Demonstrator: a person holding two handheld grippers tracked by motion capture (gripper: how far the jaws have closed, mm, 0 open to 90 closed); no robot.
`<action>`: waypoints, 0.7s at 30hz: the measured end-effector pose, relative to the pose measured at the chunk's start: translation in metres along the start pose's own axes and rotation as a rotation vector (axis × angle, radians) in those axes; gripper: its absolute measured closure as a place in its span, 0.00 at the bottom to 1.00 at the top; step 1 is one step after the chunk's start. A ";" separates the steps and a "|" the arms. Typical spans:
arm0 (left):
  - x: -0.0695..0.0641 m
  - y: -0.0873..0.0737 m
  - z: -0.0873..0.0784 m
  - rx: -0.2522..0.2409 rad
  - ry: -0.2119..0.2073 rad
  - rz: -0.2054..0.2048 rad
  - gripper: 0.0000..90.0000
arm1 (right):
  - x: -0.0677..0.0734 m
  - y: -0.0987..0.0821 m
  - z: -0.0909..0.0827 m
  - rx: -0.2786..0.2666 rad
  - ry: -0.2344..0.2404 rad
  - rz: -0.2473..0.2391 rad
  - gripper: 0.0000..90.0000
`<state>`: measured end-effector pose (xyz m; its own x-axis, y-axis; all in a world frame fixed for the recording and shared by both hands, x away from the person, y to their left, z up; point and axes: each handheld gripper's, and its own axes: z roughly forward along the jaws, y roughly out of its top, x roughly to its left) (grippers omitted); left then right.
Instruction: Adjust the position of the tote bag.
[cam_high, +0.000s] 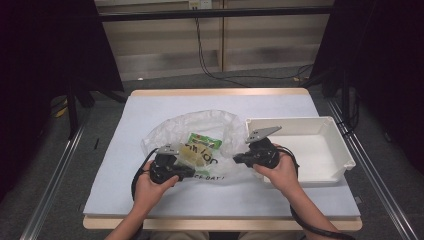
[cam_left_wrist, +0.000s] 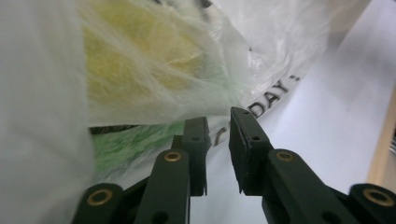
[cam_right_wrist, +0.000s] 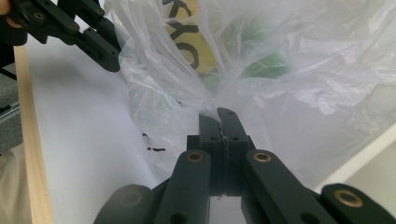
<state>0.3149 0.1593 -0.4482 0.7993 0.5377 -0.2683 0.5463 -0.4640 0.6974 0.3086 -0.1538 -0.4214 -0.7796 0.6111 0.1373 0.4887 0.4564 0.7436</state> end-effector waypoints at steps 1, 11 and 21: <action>-0.002 0.001 -0.001 0.001 0.001 0.007 0.81 | 0.000 0.000 0.001 0.000 0.006 0.001 1.00; -0.011 0.000 -0.014 0.004 -0.021 0.058 0.67 | 0.003 0.007 0.009 0.003 0.006 -0.002 1.00; -0.016 0.018 -0.017 -0.042 -0.008 0.097 0.54 | 0.005 0.003 0.013 0.020 0.016 -0.010 1.00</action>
<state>0.3078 0.1543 -0.4197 0.8498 0.4862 -0.2036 0.4557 -0.4837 0.7472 0.3113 -0.1412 -0.4269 -0.7908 0.5957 0.1403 0.4879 0.4754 0.7321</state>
